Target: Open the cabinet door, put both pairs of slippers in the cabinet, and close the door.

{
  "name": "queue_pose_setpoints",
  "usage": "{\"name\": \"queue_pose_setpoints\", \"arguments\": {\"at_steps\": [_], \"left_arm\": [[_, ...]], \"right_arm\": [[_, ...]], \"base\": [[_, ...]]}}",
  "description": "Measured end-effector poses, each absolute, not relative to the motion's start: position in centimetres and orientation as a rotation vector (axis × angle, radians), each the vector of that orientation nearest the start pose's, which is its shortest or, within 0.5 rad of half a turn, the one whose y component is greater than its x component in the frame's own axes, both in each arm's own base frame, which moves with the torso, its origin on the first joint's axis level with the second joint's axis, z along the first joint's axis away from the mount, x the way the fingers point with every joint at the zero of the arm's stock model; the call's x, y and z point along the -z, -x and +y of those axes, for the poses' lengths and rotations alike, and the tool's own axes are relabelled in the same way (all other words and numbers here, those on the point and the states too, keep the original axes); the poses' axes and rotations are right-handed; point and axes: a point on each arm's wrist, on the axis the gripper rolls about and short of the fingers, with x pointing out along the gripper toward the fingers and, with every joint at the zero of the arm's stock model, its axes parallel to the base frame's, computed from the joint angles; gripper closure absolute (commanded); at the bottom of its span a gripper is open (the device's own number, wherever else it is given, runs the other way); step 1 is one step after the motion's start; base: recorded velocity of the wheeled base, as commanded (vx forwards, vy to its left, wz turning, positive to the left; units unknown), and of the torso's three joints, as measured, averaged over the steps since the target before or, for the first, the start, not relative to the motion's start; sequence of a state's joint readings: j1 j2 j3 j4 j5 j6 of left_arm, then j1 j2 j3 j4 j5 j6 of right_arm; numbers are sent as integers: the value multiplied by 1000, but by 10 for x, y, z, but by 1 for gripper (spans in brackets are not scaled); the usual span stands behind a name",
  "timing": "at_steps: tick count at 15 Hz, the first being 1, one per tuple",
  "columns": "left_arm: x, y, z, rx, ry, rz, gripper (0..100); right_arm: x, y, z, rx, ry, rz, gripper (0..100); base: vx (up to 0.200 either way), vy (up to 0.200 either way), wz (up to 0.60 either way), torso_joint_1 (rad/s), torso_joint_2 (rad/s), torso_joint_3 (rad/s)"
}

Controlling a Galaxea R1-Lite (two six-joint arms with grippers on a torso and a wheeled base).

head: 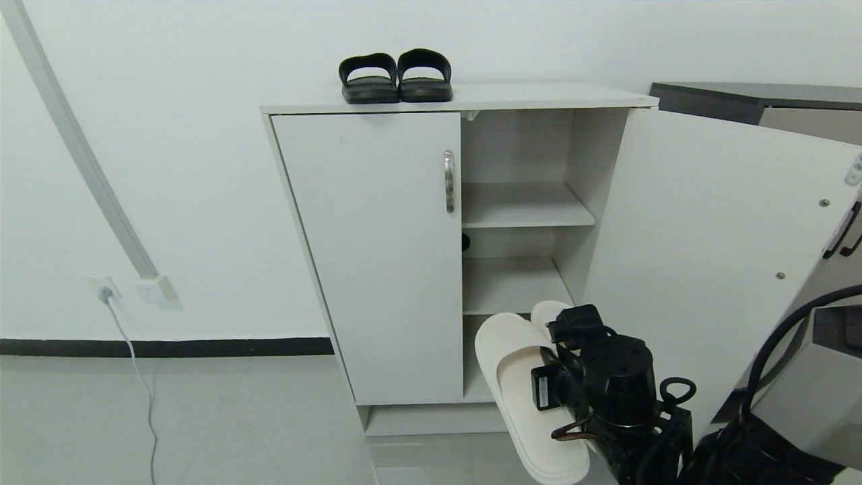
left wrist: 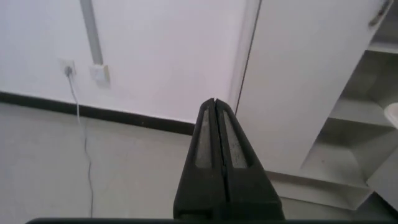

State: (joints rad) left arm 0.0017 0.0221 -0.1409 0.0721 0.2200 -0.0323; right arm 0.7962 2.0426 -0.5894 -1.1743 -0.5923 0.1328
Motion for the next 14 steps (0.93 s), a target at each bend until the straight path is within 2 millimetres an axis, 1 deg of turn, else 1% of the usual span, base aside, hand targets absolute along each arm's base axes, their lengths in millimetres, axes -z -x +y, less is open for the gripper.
{"name": "queue_pose_setpoints", "arguments": {"at_steps": [2, 5, 8, 10, 11, 14], "left_arm": [[-92, 26, 4, -184, 9, -83, 100], [-77, 23, 0, 16, -18, -5, 100], [-76, 23, -1, 45, -17, -6, 100], [-76, 23, -1, 45, -18, -7, 100], [-76, 23, -1, 45, -17, -6, 100], [-76, 23, -1, 46, -17, -7, 100]], "right_arm": [[-74, -237, 226, -194, 54, 230, 100], [-75, -241, 233, -210, 61, 216, 100], [-81, -252, 244, -198, 35, 183, 100], [-83, -262, 253, -92, 38, 168, 100], [-83, -264, 258, -65, 38, 170, 100], [-81, -270, 271, 5, 10, 246, 100]], "base": [[0, 0, 0, 0, 0, 0], [0, 0, 0, 0, 0, 0], [0, 0, 0, 0, 0, 0], [0, 0, 0, 0, 0, 0], [0, 0, 0, 0, 0, 0], [0, 0, 0, 0, 0, 0]]}}
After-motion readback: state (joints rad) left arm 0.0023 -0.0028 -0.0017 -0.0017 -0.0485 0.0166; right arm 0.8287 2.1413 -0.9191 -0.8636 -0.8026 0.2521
